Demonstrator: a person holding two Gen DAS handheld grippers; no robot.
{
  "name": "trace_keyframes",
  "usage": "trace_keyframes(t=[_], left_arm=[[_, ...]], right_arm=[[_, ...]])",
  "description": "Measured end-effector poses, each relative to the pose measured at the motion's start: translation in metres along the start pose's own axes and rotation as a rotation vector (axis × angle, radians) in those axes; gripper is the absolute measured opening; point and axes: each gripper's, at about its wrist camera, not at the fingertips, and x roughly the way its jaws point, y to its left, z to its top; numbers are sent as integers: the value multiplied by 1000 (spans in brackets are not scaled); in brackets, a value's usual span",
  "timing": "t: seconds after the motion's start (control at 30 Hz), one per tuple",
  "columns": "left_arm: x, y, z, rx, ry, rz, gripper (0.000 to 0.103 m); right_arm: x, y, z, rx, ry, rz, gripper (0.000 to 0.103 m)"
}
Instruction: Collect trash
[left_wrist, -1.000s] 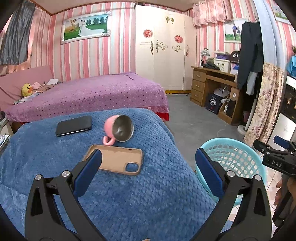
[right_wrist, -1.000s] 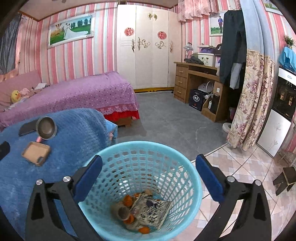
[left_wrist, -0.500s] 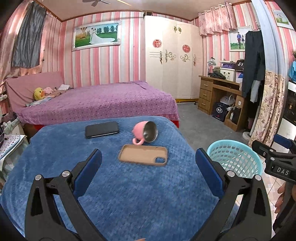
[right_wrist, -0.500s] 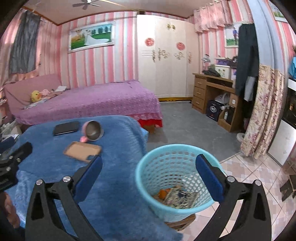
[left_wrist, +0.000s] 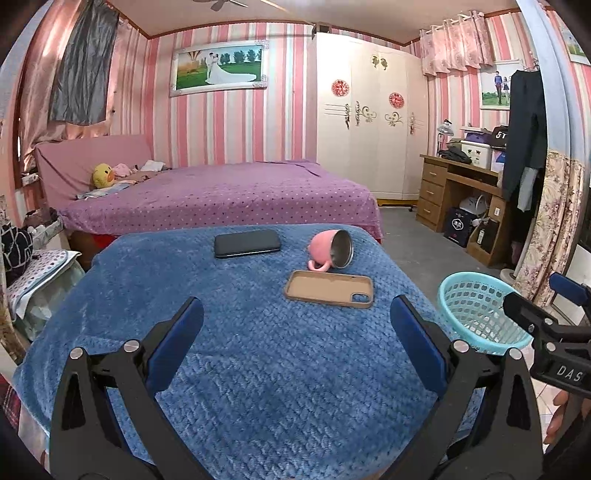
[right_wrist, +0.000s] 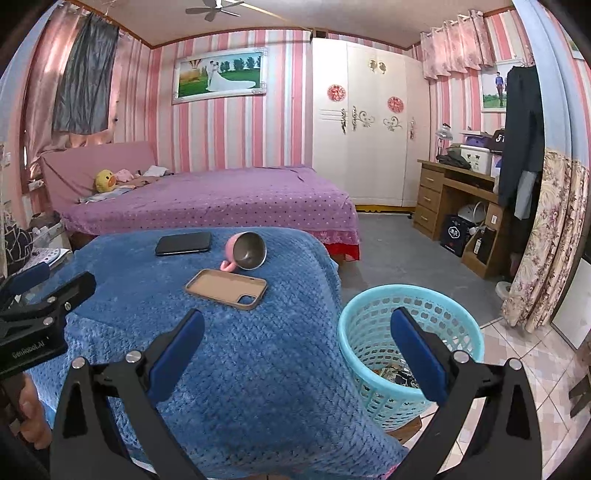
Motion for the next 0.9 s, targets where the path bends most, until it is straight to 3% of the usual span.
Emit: trace_keyframes(t=[0.9], left_arm=[[0, -6, -5, 2, -19, 19, 98]], right_arm=[[4, 1, 2, -37, -15, -11, 98]])
